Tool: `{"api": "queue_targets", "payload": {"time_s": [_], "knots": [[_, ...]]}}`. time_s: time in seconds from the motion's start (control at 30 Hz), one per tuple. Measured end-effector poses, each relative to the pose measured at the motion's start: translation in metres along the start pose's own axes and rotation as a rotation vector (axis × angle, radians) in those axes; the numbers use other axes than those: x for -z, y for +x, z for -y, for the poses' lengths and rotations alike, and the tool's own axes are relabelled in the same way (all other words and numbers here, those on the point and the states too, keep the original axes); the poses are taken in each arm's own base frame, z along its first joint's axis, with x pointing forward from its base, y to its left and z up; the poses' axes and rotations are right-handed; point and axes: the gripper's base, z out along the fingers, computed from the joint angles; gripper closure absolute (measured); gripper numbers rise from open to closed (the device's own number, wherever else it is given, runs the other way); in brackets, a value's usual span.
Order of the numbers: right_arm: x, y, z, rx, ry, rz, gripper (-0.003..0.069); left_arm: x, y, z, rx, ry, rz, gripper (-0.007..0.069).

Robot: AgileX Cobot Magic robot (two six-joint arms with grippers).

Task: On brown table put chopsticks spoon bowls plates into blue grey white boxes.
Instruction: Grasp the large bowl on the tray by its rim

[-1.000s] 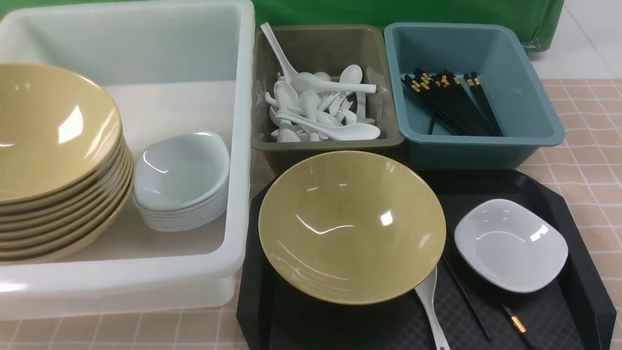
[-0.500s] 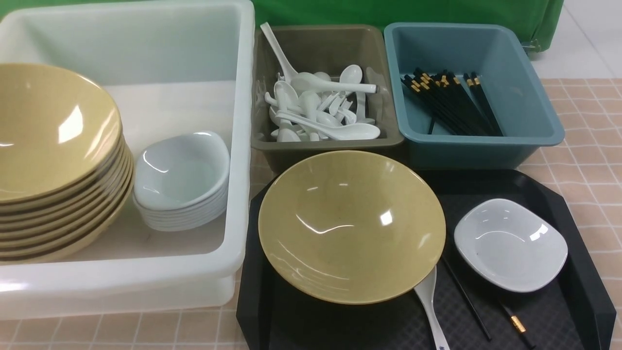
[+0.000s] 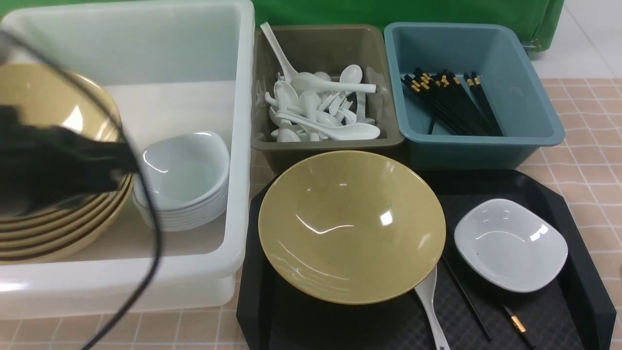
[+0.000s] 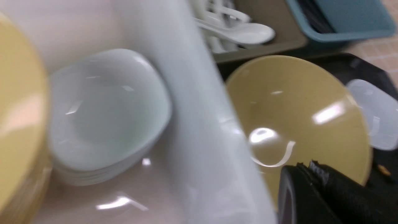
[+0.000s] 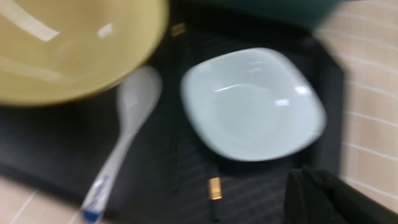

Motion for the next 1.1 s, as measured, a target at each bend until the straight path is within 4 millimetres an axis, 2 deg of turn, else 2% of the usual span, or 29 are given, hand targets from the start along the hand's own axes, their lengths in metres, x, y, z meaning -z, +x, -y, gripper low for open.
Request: {"api": "queue_targets", "payload": {"time_s": [0.07,0.17,0.23,0.27,0.33,0.37,0.47,0.5,0.57,0.67,0.9,1.1], "knots": [[-0.004,0.000,-0.004,0.039,-0.036,-0.002,0.0622,-0.010,-0.007,0.006,-0.002,0.063,-0.022,0.0623],[-0.016,0.003,-0.012,0.082,-0.099,0.019,0.0622,-0.040,-0.028,0.027,-0.024,0.223,-0.072,0.0623],[-0.019,0.005,-0.014,0.095,-0.104,0.036,0.0622,-0.054,-0.033,0.037,-0.041,0.271,-0.102,0.0623],[-0.023,0.007,-0.016,0.107,-0.112,0.041,0.0622,-0.070,-0.035,0.048,-0.059,0.313,-0.141,0.0623],[-0.024,0.008,-0.018,0.115,-0.121,0.050,0.0622,-0.096,-0.034,0.067,-0.093,0.369,-0.213,0.0623],[-0.024,0.008,-0.018,0.114,-0.122,0.052,0.0622,-0.099,-0.032,0.069,-0.096,0.372,-0.224,0.0623],[-0.024,0.006,-0.019,0.098,-0.130,0.064,0.0622,-0.148,-0.019,0.092,-0.185,0.391,-0.350,0.0623],[-0.024,0.006,-0.019,0.097,-0.130,0.065,0.0622,-0.151,-0.019,0.093,-0.191,0.389,-0.351,0.0623],[-0.024,0.006,-0.019,0.096,-0.129,0.067,0.0621,-0.186,-0.009,0.094,-0.229,0.355,-0.426,0.0623],[-0.024,0.006,-0.019,0.095,-0.130,0.067,0.0621,-0.226,0.002,0.087,-0.199,0.297,-0.515,0.0623],[-0.024,0.006,-0.019,0.096,-0.130,0.067,0.0621,-0.268,0.030,0.083,-0.114,0.276,-0.666,0.0623],[-0.024,0.006,-0.019,0.096,-0.130,0.066,0.0621,-0.280,0.055,0.105,-0.122,0.326,-0.744,0.0621]]}}
